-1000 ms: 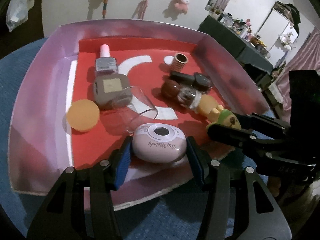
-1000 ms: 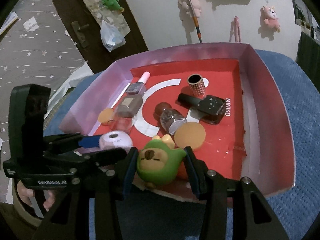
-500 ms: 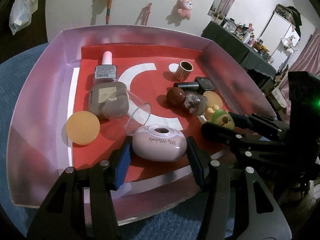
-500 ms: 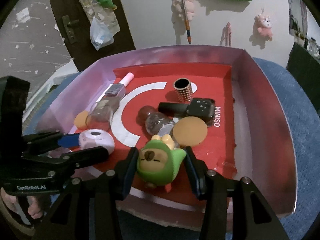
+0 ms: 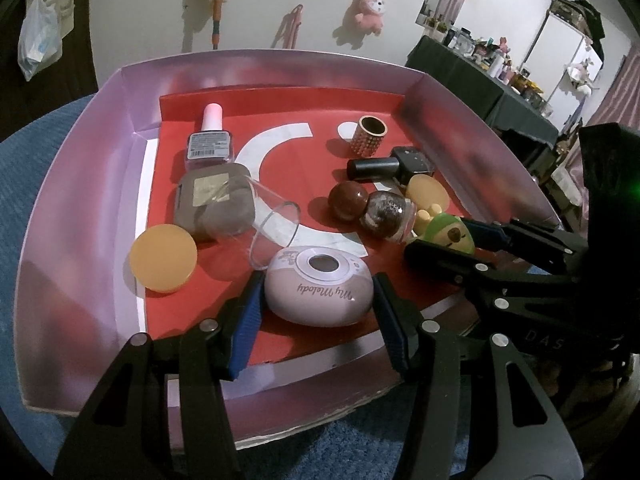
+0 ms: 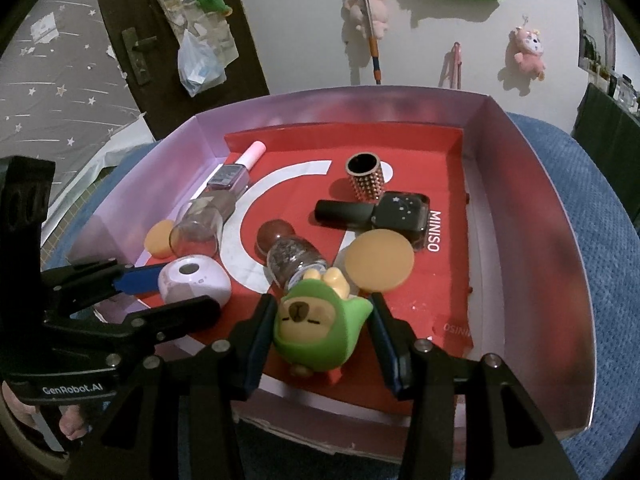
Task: Organize rigid objects
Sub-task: 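Lower the speaker and plush onto the box floor and open both grippers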
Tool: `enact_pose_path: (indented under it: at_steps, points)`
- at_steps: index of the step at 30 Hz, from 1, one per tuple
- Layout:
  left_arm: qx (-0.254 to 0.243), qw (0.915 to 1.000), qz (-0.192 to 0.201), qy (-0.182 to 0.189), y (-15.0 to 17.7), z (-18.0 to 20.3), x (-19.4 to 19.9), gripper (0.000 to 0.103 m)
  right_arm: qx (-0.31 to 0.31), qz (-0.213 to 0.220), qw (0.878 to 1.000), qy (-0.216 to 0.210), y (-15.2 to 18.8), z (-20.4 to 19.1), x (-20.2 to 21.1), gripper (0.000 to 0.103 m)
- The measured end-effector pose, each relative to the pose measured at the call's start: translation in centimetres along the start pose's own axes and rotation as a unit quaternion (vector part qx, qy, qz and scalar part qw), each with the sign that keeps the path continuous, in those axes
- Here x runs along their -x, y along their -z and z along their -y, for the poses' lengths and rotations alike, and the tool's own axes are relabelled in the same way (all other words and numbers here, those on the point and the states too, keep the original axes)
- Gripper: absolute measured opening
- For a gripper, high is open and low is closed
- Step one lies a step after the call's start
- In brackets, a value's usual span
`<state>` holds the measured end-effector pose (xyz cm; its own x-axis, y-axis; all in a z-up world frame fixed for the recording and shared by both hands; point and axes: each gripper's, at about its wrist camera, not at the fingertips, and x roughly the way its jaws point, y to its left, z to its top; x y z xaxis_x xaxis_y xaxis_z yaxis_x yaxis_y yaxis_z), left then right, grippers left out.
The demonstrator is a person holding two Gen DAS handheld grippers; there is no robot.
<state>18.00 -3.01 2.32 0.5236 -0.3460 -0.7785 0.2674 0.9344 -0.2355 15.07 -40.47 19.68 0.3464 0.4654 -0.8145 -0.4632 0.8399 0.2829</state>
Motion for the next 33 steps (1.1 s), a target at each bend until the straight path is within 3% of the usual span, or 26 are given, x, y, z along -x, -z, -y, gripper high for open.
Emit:
enact_pose_path:
  at_steps: [10,15,19,26,28,33]
  points:
    - [0.006,1.0000,-0.001,0.001,0.0,-0.1,0.2,0.052,-0.004,0.002,1.000,-0.008,0.0,0.2,0.2,0.050]
    - [0.007,1.0000,-0.001,0.001,0.0,0.0,0.3,0.052,-0.007,0.011,1.000,-0.011,0.2,0.2,0.9,0.056]
    - [0.008,1.0000,0.003,-0.001,0.0,0.1,0.7,0.062,-0.012,0.027,0.999,-0.014,0.3,0.2,2.2,0.060]
    - [0.004,0.9998,0.018,-0.003,0.2,0.6,1.9,0.063,-0.013,0.061,0.998,-0.019,0.4,-0.4,4.9,0.067]
    - [0.006,0.9996,0.026,-0.007,0.3,0.7,2.3,0.079,-0.015,0.073,0.997,-0.018,0.5,-0.6,5.8,0.068]
    - [0.009,0.9989,0.044,-0.015,0.6,0.6,3.7,0.081,-0.023,0.097,0.995,-0.003,0.5,-0.9,7.0,0.079]
